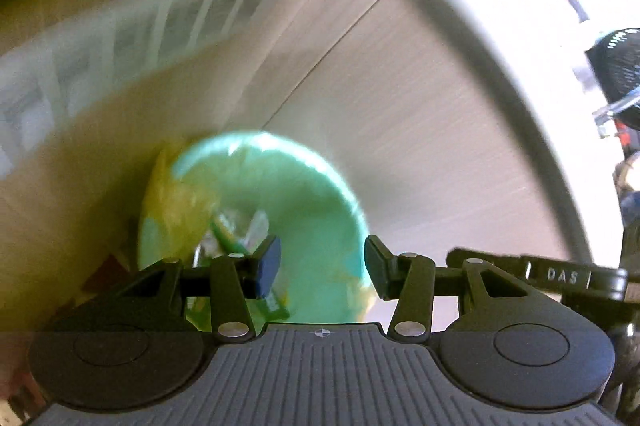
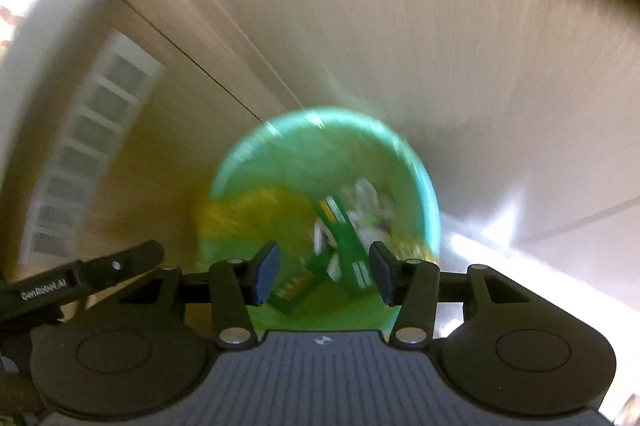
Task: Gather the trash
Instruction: 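Raise both grippers back up to the white bowl on the counter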
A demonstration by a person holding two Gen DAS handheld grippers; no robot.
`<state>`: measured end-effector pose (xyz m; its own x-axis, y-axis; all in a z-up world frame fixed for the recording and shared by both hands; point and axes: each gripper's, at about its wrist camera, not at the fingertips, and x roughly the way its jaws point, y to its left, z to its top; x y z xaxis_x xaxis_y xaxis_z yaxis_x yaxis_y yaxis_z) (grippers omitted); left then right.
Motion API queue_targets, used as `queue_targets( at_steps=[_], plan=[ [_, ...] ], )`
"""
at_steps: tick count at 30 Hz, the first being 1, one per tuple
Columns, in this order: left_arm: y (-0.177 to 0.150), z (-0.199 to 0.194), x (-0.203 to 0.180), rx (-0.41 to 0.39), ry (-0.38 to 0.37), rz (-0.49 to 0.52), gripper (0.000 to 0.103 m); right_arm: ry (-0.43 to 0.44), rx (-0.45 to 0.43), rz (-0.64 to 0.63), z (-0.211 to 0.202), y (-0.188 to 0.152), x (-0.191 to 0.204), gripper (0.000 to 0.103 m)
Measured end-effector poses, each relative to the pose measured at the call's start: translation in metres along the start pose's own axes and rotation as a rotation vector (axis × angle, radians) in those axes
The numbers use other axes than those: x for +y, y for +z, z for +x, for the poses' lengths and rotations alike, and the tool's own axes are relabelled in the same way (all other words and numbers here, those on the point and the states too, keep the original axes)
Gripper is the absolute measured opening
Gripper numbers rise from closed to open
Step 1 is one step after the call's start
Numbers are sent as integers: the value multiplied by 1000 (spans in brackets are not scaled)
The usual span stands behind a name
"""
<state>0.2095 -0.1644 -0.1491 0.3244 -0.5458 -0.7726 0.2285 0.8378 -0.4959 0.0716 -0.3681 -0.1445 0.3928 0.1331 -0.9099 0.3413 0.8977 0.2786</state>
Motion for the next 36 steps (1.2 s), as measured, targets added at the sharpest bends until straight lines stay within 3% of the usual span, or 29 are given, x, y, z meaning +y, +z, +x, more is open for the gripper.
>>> queue_targets(
  at_steps=[5,10,12,14,19,26,31,36],
  plan=[
    [25,-63,-30,-85,69,34,51,17,-99,-107,-49,20,47,55],
    [46,-123,-35,-184,149,14,51,22,-159,-255,-73,35,111,60],
    [49,-142,-35,-236,202,37,51,107,-153,-286,-78,41,134,60],
    [53,-161,-29,-280,216,19,51,182,-156,-305,-83,49,160,61],
    [63,-222,-2,-428,232,-38,51,256,-206,-461,-98,75,230,61],
    [74,-288,32,-593,309,-117,51,265,-290,-582,-111,114,306,66],
    [86,-288,53,-596,329,-172,51,233,-287,-654,-87,136,356,66],
    [98,-271,69,-501,426,-230,51,178,-303,-748,-52,158,412,66]
  ],
)
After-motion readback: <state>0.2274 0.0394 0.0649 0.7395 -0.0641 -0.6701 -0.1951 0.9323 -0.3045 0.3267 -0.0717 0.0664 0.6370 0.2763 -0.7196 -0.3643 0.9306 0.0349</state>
